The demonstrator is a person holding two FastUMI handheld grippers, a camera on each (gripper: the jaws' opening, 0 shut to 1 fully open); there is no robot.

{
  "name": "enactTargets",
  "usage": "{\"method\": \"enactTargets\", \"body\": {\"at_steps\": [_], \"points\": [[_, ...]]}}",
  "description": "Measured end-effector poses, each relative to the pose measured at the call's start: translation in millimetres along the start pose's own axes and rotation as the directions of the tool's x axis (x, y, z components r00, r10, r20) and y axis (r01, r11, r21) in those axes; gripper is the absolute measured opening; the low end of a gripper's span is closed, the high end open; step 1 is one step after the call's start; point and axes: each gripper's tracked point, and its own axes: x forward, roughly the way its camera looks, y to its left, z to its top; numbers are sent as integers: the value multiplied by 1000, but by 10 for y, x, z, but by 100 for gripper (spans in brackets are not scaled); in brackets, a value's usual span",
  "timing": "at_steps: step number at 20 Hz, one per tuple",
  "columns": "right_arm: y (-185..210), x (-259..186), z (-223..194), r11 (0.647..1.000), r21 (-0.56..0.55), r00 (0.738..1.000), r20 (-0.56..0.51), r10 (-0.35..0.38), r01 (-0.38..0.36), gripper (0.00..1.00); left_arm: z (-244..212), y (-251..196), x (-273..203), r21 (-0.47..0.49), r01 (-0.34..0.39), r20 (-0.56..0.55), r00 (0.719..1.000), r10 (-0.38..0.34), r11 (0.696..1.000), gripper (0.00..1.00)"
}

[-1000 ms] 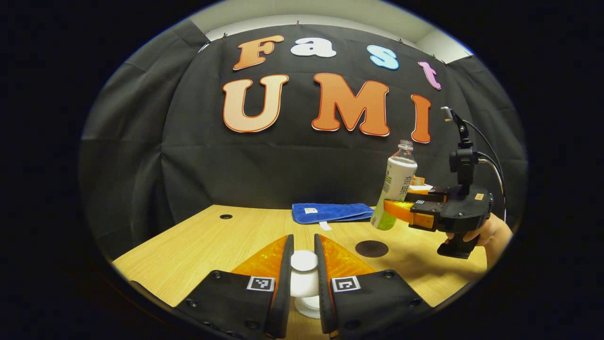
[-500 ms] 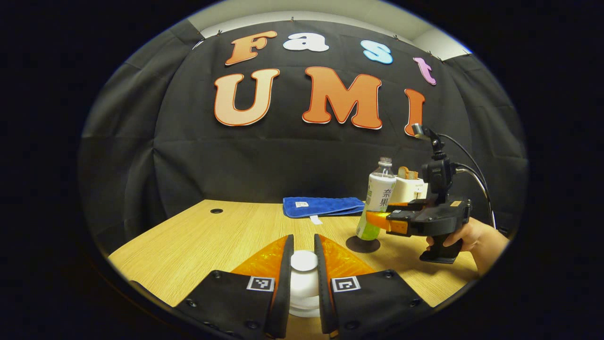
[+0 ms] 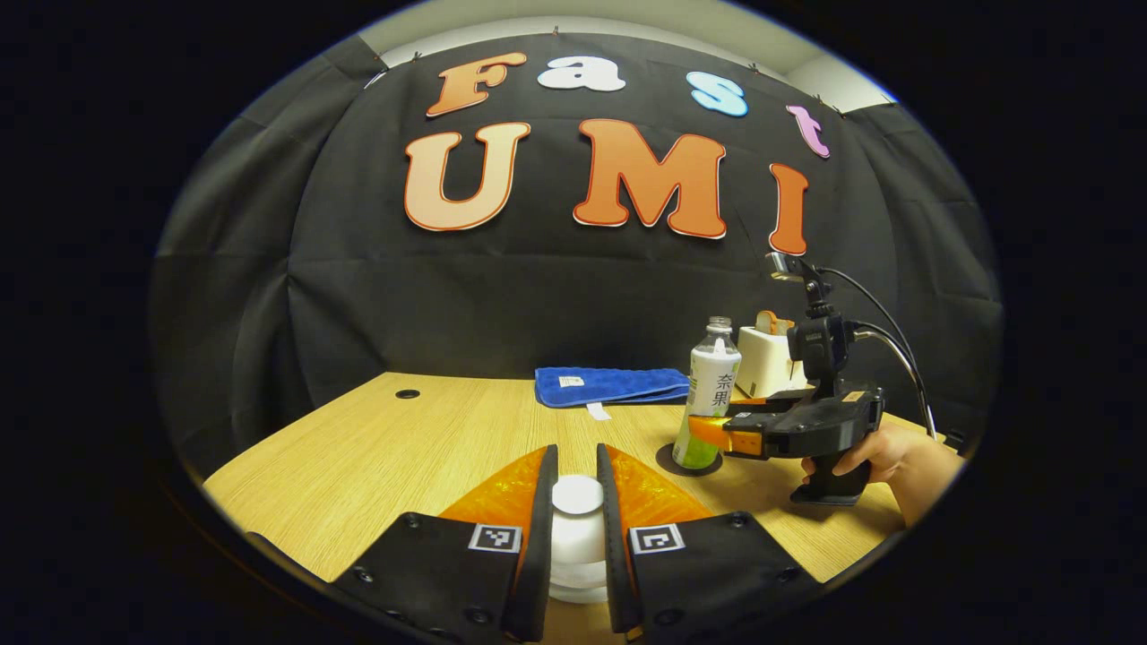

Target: Open the teacup lid with one hand, grasp the water bottle and pour water into the teacup with the other hand; after pouring, place the water bottle on the coaster and then close the teacup lid.

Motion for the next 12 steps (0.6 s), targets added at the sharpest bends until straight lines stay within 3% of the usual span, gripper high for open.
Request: {"method": "enactTargets", "body": {"at_steps": [3, 5, 6, 8, 12], "points": [[19, -13, -43, 1000, -11, 1000, -14, 7, -7, 63, -45, -27, 22, -1, 10, -12, 1000, -10, 1000, 30], [29, -60, -42, 1000, 10, 1000, -22, 19, -19, 71, -107, -53, 45, -5, 19, -25, 999, -19, 1000, 30], [22, -82, -20, 1000, 17, 1000, -16, 19, -18, 82, -149, -75, 47, -4, 22, -35, 999, -22, 1000, 30], [-12, -152, 33, 1000, 9, 1000, 5, 10, -10, 93, -241, -101, 65, 4, 26, -50, 998, -26, 1000, 30], [-27, -360, 67, 1000, -5, 1000, 30, 7, -7, 98, -433, -108, 123, 5, 25, -83, 996, -24, 1000, 30]]}}
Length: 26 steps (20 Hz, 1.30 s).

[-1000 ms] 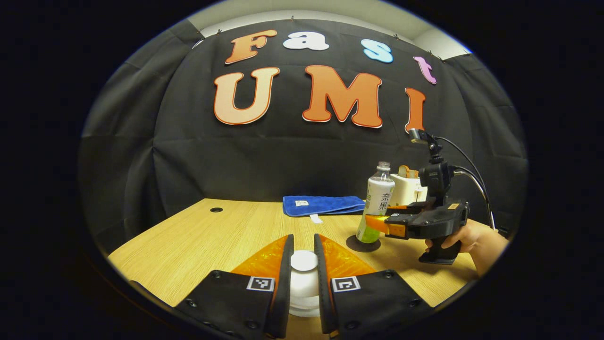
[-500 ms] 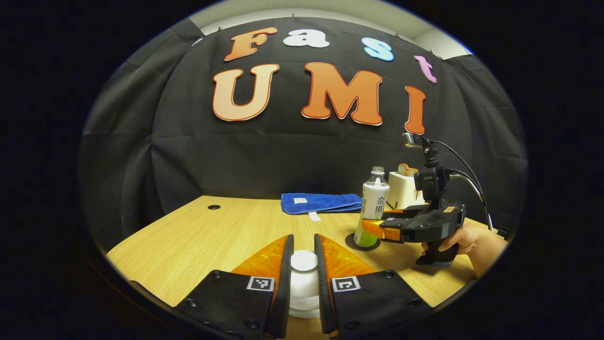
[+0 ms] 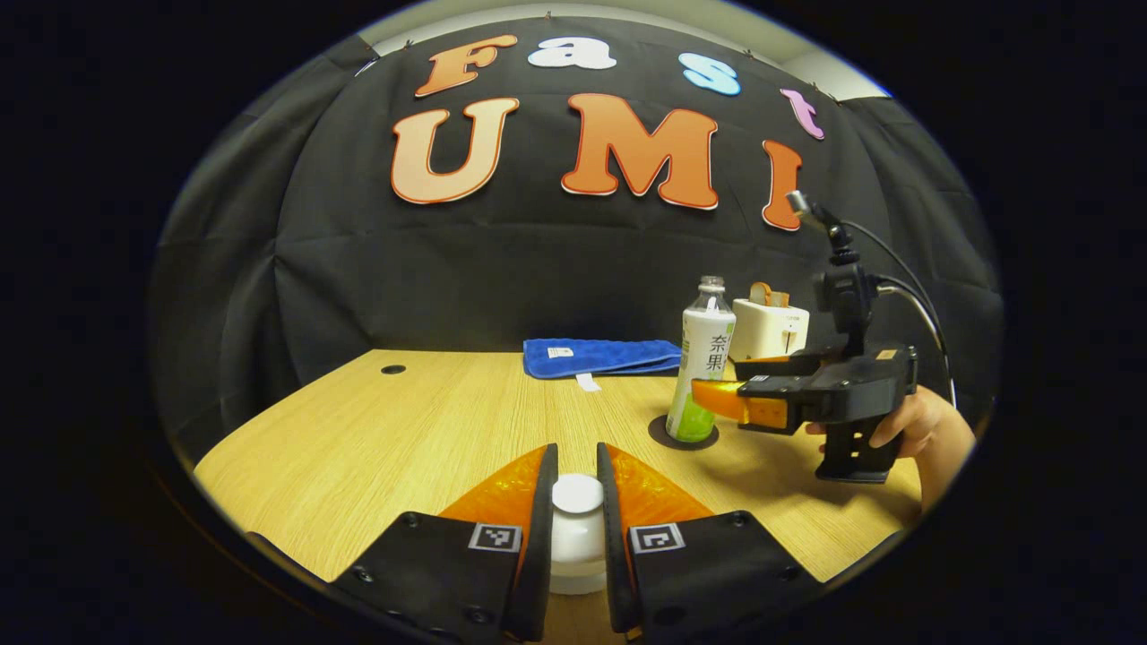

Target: Open the teacup lid with one hand, grasp the water bottle and pour water into the teacup with the other hand; after pouring, place the water bottle on the coaster and then close the teacup lid.

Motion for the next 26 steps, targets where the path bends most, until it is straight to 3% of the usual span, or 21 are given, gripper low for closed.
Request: {"method": "enactTargets", "body": {"at_steps": [6, 10, 14, 17, 19, 20, 22, 24, 26], "points": [[55, -445, 223, 999, 28, 994, 106, 25, -28, 98, -176, 14, 71, -11, -9, -38, 999, 9, 1000, 30], [34, -701, 362, 999, 29, 986, 167, 15, -20, 97, -234, 73, 95, 30, -27, -45, 999, 28, 999, 30], [-46, -854, 374, 999, 44, 982, 187, -3, -6, 97, -249, 45, 101, 39, -16, -39, 999, 17, 999, 29], [-103, -932, 377, 998, 64, 982, 190, -16, 4, 97, -218, 40, 91, 43, -6, -30, 1000, 7, 999, 34], [-127, -994, 409, 997, 74, 979, 202, -25, 10, 97, -119, 30, 57, 46, -4, 0, 1000, 4, 999, 45], [-140, -1036, 428, 997, 77, 977, 209, -32, 16, 97, -53, 20, 34, 51, -4, 19, 1000, 3, 999, 63], [-143, -1119, 504, 996, 82, 973, 229, -42, 23, 100, 99, 59, -10, 60, -33, 58, 998, 29, 998, 79], [-145, -1225, 613, 996, 85, 965, 258, -50, 29, 97, 326, 83, -60, 46, -48, 104, 994, 43, 998, 95], [-142, -1354, 756, 996, 85, 956, 287, -63, 40, 97, 583, 138, -128, 35, -55, 146, 988, 49, 998, 98]]}}
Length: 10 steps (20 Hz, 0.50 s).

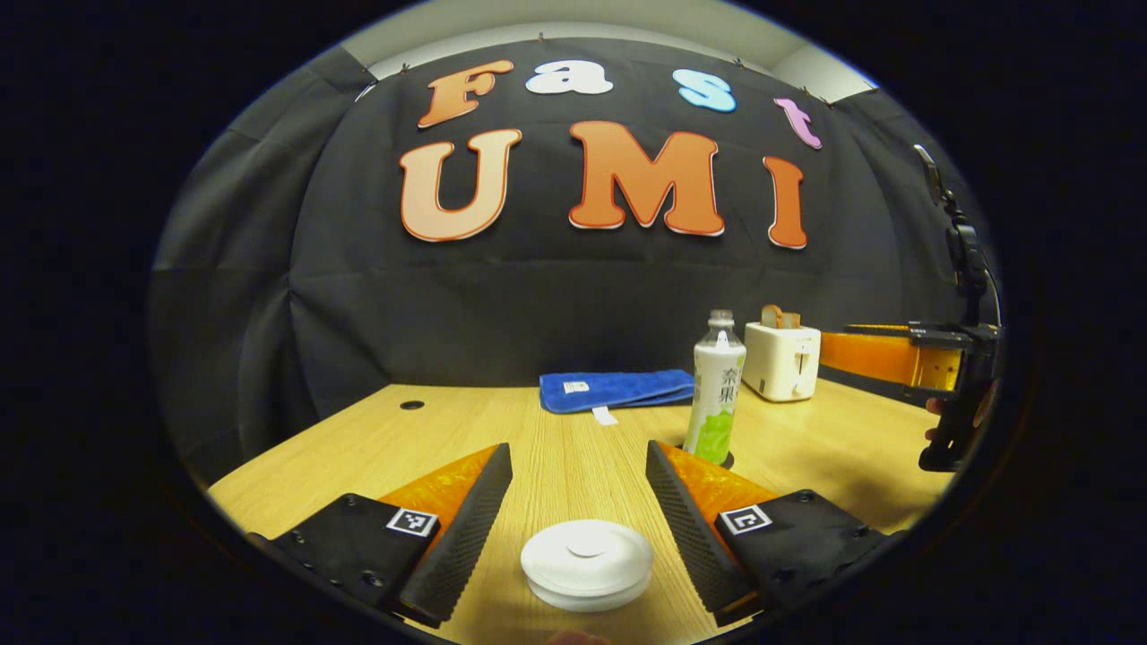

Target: Open the teacup lid with one hand, grasp the water bottle and pour water into the teacup with the other hand; after pouring, place the water bottle on the coaster and then close the teacup lid.

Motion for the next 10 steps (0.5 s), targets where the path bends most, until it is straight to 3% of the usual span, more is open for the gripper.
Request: {"method": "enactTargets", "body": {"at_steps": [5, 10], "points": [[7, -205, 491, 998, -39, 995, 87, -39, 43, 100, 669, 238, -105, -21, -29, 88, 996, 31, 999, 98], [127, -369, 813, 996, -73, 989, 138, -44, 54, 97, 1162, 485, -239, -23, -68, 158, 985, 71, 997, 94]]}}
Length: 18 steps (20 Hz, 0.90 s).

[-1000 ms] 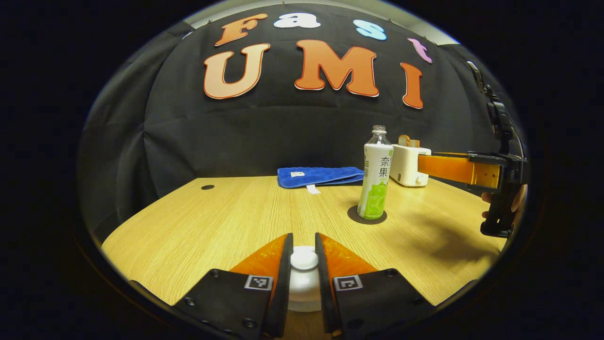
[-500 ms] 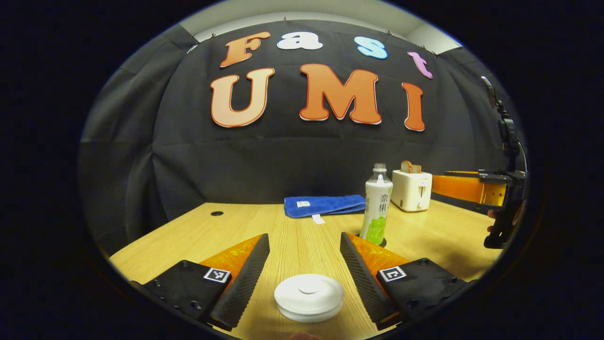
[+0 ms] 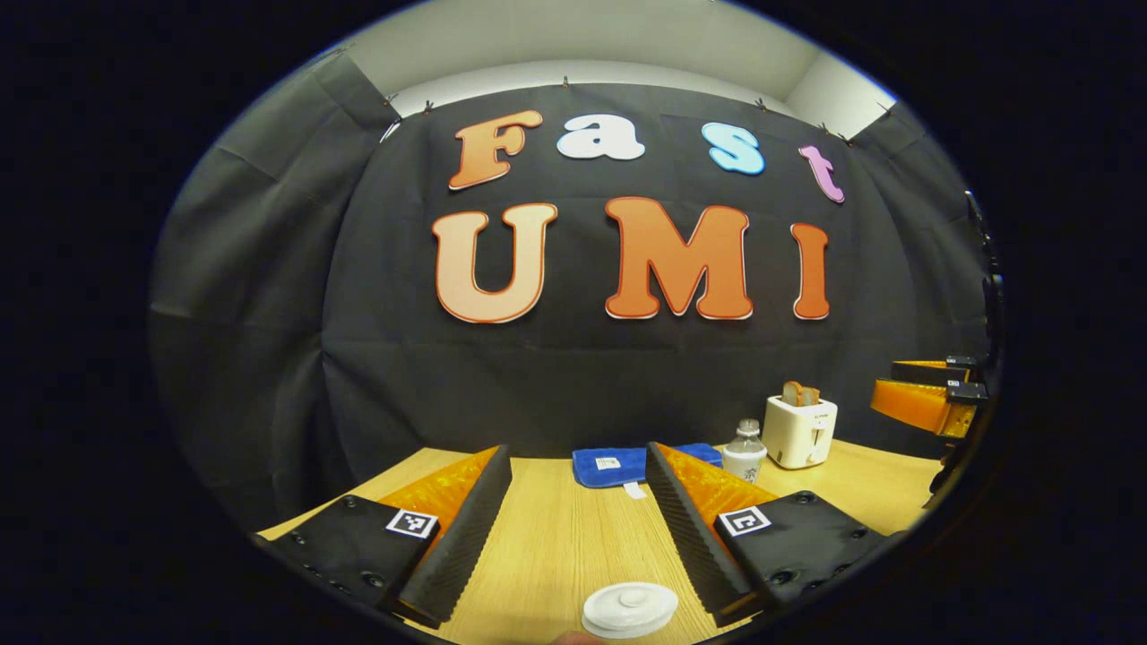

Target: Open the teacup lid with one hand, grasp the water bottle and pour water into the teacup with the other hand; after pouring, place the water bottle on the coaster and then close the teacup lid.

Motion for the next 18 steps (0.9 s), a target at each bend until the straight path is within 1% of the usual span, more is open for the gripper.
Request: {"method": "enactTargets", "body": {"at_steps": [1, 2, 4, 5, 6, 7, 9, 10, 12, 13, 14, 15, 16, 17, 18], "points": [[10, -20, 50, 1000, 1, 1000, 4, -2, 2, 97, 77, -2, -5, -11, 2, 7, 1000, -2, 1000, 94], [13, -25, 92, 1000, 5, 1000, 8, -6, 6, 97, 152, -14, -37, -14, 5, 12, 1000, -5, 1000, 97], [28, -58, 143, 1000, 15, 1000, 15, -11, 11, 97, 266, -15, -69, -3, -4, 31, 1000, 4, 1000, 97], [41, -72, 154, 1000, 14, 1000, 20, -11, 11, 97, 301, -32, -83, 1, -4, 41, 999, 4, 1000, 95], [48, -82, 139, 1000, 8, 1000, 24, -15, 15, 97, 300, -79, -101, -2, -2, 41, 999, 2, 1000, 97], [33, -88, 116, 1000, -2, 999, 27, -26, 26, 97, 270, -106, -134, -5, 0, 40, 999, 0, 1000, 95], [46, -73, 72, 999, -16, 998, 31, -45, 46, 97, 182, -120, -152, -3, -11, 32, 999, 11, 1000, 95], [82, -81, 37, 999, -14, 999, 22, -45, 45, 97, 151, -108, -151, 6, -20, 29, 999, 20, 1000, 97], [174, -69, -25, 1000, -4, 1000, 4, -25, 25, 97, 80, -70, -148, 16, -43, 26, 999, 42, 999, 95], [203, -62, -44, 1000, -4, 1000, -1, -20, 20, 97, 64, -57, -147, 17, -49, 25, 998, 49, 999, 97], [203, -54, -66, 1000, -8, 1000, -6, -21, 21, 97, 56, -45, -146, 17, -54, 24, 998, 54, 998, 97], [206, -42, -91, 1000, -15, 1000, -10, -24, 24, 93, 54, -22, -142, 16, -60, 27, 998, 60, 998, 99], [214, -38, -98, 999, -23, 1000, -13, -26, 26, 97, 69, 4, -135, 15, -69, 34, 997, 68, 998, 97], [226, -37, -105, 999, -28, 1000, -13, -27, 27, 97, 90, 34, -133, 17, -77, 40, 996, 76, 997, 99], [250, -26, -95, 999, -30, 1000, -11, -26, 26, 97, 89, 46, -138, 20, -84, 44, 996, 83, 996, 97]]}}
